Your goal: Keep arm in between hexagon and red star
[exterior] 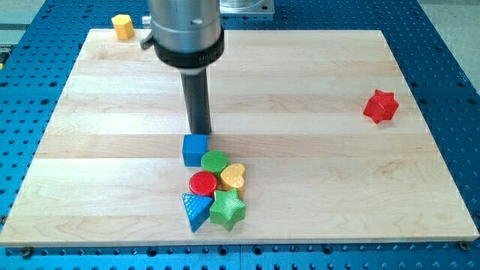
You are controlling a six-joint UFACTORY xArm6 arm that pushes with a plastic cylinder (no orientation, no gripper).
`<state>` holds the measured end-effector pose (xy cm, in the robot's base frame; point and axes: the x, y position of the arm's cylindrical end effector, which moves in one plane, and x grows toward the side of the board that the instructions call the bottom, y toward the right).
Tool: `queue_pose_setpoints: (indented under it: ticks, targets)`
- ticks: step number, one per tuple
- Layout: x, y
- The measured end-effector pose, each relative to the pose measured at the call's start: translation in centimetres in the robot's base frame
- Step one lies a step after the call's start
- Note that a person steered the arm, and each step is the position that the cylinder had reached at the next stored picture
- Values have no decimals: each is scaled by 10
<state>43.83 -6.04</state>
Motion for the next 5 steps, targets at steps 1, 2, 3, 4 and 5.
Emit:
queue_pose_setpoints:
  ticks: [1, 2, 3, 4, 5]
  targets:
    - [28, -6]
    - [54, 2]
    - [57, 2]
    - [7, -62]
    - [-47, -163]
